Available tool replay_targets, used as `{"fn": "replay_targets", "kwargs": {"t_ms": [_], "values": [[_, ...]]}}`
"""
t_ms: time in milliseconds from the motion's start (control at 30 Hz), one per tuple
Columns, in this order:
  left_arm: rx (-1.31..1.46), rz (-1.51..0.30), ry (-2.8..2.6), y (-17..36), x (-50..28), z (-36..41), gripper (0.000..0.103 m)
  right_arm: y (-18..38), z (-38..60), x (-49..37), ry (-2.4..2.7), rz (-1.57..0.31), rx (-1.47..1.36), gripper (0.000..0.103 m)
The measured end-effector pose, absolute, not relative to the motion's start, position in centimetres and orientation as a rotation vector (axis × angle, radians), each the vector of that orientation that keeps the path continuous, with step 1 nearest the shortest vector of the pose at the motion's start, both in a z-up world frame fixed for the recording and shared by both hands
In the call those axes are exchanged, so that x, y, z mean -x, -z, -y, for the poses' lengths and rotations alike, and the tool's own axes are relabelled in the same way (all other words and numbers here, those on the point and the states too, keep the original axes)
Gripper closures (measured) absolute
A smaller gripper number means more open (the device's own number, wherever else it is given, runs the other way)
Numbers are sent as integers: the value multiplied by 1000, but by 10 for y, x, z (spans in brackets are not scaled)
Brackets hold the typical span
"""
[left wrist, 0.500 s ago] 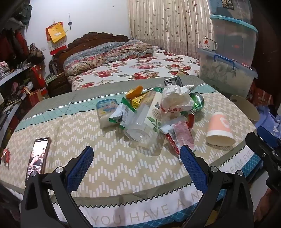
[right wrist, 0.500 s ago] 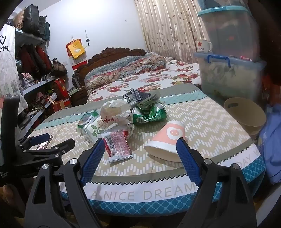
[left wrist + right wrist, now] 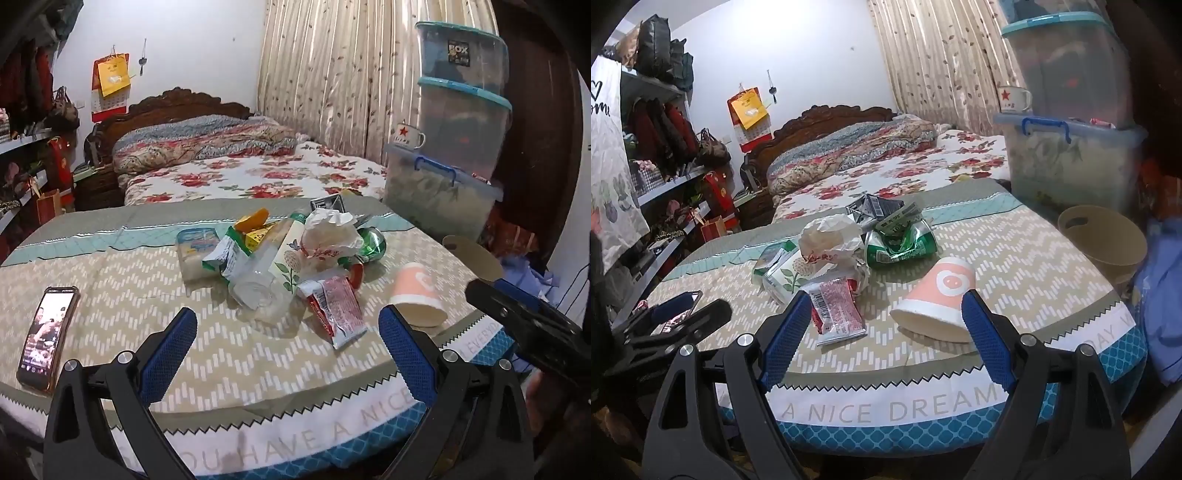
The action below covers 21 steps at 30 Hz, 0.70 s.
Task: Collect trash
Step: 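Move both grippers toward the pile of trash on the bed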
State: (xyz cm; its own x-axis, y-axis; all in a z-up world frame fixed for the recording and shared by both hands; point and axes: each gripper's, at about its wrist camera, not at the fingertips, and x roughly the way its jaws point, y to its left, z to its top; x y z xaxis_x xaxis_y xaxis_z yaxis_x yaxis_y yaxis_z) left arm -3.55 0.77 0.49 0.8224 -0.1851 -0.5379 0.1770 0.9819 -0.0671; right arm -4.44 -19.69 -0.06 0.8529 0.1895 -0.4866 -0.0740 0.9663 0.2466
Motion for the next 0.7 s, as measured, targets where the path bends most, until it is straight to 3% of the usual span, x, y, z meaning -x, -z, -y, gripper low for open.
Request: {"fn": "replay_targets", "kwargs": {"t_ms": [700], "values": [[46, -533, 170, -3, 24, -38, 9, 7, 192, 47, -149, -528, -209, 20]]}}
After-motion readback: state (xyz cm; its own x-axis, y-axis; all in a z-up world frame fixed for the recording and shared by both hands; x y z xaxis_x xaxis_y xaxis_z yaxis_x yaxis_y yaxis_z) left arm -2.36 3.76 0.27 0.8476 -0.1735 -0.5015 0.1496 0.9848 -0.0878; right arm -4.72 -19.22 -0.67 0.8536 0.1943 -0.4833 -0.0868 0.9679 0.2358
